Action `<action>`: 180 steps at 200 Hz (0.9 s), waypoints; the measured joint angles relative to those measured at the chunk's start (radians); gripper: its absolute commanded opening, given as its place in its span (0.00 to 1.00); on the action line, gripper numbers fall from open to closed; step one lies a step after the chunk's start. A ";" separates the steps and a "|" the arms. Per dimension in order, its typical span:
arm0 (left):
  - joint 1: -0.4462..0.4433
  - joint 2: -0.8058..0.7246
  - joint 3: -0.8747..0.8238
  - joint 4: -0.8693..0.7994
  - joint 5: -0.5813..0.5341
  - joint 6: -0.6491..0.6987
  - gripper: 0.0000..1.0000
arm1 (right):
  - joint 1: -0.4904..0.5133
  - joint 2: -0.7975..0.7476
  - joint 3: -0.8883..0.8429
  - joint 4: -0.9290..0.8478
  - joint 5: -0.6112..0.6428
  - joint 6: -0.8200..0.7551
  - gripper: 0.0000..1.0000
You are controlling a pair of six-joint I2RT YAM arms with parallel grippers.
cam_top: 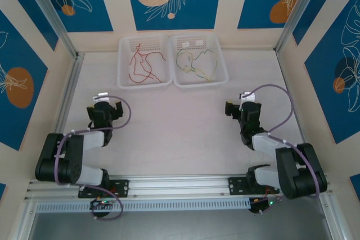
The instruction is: Untangle the cables
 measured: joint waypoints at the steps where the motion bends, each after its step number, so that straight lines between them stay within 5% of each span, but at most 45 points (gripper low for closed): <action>1: 0.001 0.001 0.000 0.002 0.002 0.001 1.00 | 0.000 0.005 -0.003 0.010 -0.005 -0.005 0.99; 38: 0.003 0.064 -0.042 0.196 0.182 0.073 1.00 | -0.023 0.095 -0.006 0.153 -0.163 -0.064 0.99; 70: -0.018 0.110 -0.025 0.198 0.245 0.121 1.00 | -0.043 0.248 -0.060 0.403 -0.215 -0.069 0.99; 118: -0.016 0.120 0.034 0.170 0.248 0.124 1.00 | -0.139 0.274 0.084 0.290 -0.201 0.021 0.99; 180: -0.016 0.120 0.034 0.163 0.248 0.124 1.00 | -0.139 0.274 0.093 0.248 -0.195 0.053 0.99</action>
